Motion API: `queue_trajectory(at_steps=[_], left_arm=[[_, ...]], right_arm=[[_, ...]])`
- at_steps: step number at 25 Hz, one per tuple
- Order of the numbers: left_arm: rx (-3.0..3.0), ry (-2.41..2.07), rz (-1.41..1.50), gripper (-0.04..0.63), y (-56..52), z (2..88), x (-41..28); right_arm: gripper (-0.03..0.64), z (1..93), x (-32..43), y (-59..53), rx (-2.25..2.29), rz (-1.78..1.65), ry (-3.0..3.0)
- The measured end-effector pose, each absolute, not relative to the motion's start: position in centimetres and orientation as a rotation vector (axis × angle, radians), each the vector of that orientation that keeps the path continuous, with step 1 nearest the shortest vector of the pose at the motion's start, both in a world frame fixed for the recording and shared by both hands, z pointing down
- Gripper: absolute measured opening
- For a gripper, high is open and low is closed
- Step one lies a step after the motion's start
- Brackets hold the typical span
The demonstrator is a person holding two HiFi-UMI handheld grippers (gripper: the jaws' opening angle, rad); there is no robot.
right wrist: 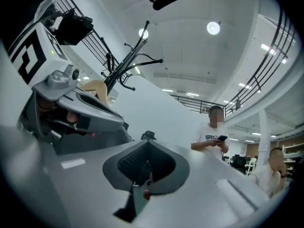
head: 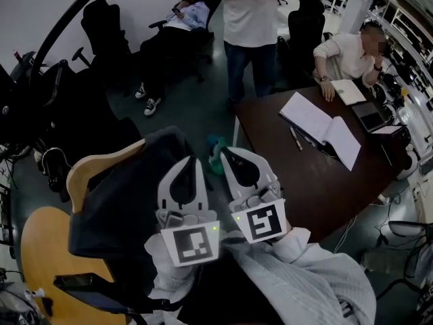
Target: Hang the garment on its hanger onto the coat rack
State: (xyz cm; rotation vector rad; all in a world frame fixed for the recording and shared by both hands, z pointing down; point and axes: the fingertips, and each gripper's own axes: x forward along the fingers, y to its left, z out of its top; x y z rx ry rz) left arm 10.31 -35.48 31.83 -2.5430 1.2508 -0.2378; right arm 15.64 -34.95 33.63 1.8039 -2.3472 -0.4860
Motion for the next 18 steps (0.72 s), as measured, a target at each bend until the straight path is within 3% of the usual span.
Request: queue_trajectory(at_steps=[18], left_arm=[[-2.492, 1.308, -0.282, 0.005, -35.8, 32.5, 9.4]], right_arm=[[0.0, 34.3, 13.4, -35.5, 1.657, -0.537, -2.431]])
